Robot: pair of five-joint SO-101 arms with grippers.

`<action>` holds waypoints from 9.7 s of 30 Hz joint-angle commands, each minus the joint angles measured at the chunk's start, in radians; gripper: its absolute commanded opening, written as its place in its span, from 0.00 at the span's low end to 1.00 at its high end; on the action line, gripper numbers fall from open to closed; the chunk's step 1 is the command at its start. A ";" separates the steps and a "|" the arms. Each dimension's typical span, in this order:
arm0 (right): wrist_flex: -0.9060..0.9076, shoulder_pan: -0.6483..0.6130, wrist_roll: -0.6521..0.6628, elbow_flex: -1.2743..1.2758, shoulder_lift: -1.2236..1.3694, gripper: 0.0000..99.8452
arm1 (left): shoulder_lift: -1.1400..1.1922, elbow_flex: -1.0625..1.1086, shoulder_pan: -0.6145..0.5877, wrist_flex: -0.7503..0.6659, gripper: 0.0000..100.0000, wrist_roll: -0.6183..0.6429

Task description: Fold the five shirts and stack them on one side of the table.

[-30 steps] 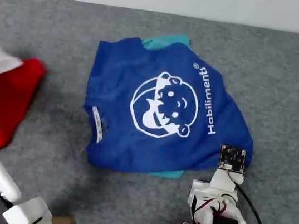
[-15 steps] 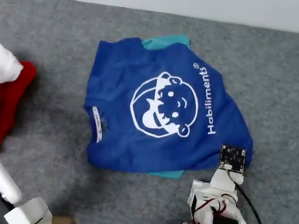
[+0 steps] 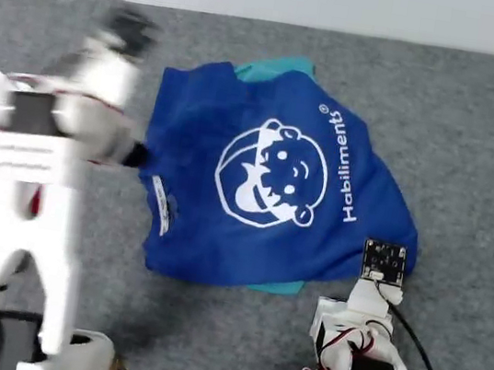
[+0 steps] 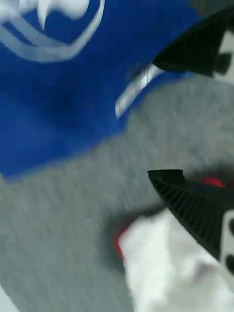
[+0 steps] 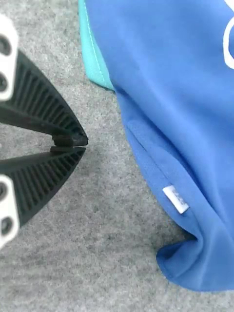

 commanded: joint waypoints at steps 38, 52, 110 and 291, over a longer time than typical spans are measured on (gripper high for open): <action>0.002 -0.001 0.009 0.014 -0.010 0.01 | 0.192 -0.366 -0.121 -0.110 0.00 0.253; 0.002 -0.001 0.009 0.014 -0.010 0.01 | -0.180 -0.421 -0.667 -0.235 0.00 0.308; 0.002 -0.001 0.009 0.014 -0.010 0.01 | -0.328 -0.056 -0.959 -0.882 0.00 0.290; 0.119 -0.105 0.615 -1.091 1.465 0.26 | -0.272 0.357 -0.491 0.087 0.05 -0.110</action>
